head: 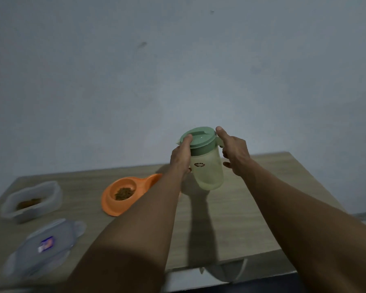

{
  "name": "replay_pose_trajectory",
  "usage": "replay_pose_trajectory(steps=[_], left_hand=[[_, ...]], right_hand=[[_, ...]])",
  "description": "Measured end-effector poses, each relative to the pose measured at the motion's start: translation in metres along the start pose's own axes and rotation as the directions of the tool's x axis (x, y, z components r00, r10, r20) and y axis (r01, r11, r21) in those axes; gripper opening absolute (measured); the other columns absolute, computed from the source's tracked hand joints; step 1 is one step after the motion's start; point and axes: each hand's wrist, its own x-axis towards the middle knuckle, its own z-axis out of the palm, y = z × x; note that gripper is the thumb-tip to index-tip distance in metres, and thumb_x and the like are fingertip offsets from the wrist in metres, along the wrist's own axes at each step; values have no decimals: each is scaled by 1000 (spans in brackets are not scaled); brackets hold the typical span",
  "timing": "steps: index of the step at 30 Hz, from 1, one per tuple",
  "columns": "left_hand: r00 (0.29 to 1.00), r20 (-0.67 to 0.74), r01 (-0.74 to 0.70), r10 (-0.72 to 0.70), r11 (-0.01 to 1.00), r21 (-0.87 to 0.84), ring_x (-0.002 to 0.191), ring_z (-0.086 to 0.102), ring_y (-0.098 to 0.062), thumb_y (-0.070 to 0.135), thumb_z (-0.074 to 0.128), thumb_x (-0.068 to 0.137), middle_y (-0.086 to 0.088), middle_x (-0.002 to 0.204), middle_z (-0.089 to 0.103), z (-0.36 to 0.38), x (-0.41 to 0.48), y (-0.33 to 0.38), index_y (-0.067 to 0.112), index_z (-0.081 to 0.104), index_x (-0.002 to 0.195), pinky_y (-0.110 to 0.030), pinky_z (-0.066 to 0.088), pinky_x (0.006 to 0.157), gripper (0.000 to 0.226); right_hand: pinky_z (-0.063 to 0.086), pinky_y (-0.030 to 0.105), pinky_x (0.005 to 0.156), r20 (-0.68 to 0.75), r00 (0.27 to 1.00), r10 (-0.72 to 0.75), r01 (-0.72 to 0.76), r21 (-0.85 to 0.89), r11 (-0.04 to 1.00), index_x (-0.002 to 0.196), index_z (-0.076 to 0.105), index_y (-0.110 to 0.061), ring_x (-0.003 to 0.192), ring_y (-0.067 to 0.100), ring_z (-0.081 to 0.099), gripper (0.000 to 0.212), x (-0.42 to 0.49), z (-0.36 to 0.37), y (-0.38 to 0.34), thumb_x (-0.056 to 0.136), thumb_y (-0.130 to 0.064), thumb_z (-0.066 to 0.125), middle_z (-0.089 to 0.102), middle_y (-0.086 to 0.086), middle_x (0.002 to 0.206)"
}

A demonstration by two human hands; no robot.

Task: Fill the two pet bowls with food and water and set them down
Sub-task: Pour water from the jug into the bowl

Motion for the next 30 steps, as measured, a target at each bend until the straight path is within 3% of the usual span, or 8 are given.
replay_pose_trajectory(steps=[8, 13, 17, 20, 24, 30], left_hand=[[997, 71, 21, -11, 989, -143, 93, 62, -17, 57, 49, 88, 2, 102, 66, -73, -3, -17, 27, 59, 115, -34, 52, 76, 42], [997, 47, 69, -57, 941, -332, 102, 66, -24, 72, 60, 59, -3, 115, 67, -76, -4, -39, 23, 53, 131, -45, 55, 85, 87], [998, 40, 59, -45, 875, -480, 99, 69, -28, 70, 67, 59, -7, 106, 73, -73, -3, -56, 19, 65, 118, -49, 56, 87, 78], [994, 59, 106, -89, 854, -510, 98, 70, -26, 75, 67, 55, -4, 105, 74, -70, -5, -65, 21, 68, 116, -45, 57, 86, 81], [984, 73, 179, -165, 835, -520, 97, 70, -28, 76, 66, 49, -6, 106, 73, -68, -5, -70, 21, 66, 116, -44, 59, 81, 86], [983, 68, 178, -169, 825, -537, 96, 70, -27, 71, 65, 51, -5, 105, 74, -64, 2, -78, 22, 68, 113, -47, 57, 85, 79]], right_hand=[[42, 38, 71, 17, 1000, -21, 22, -73, 997, 90, 63, -4, 77, 22, 50, 59, -28, 68, 2, 72, -59, 73, 59, 6, 82], [37, 34, 64, -10, 999, -37, 35, -160, 987, 97, 65, 4, 73, 22, 45, 71, -33, 83, 2, 68, -59, 77, 57, 9, 83], [36, 34, 65, -19, 998, -51, 46, -229, 972, 102, 63, 10, 74, 23, 45, 81, -33, 91, 4, 64, -60, 79, 52, 10, 85], [38, 34, 66, -29, 997, -77, 66, -295, 953, 107, 63, 10, 73, 23, 47, 83, -32, 93, 6, 65, -60, 78, 54, 10, 84], [32, 33, 57, -25, 994, -103, 86, -374, 923, 99, 65, 12, 64, 21, 41, 83, -32, 93, 9, 65, -62, 76, 50, 9, 75], [35, 33, 57, -46, 993, -108, 76, -451, 889, 82, 65, 8, 59, 22, 42, 72, -33, 95, 11, 67, -62, 75, 52, 10, 73]])
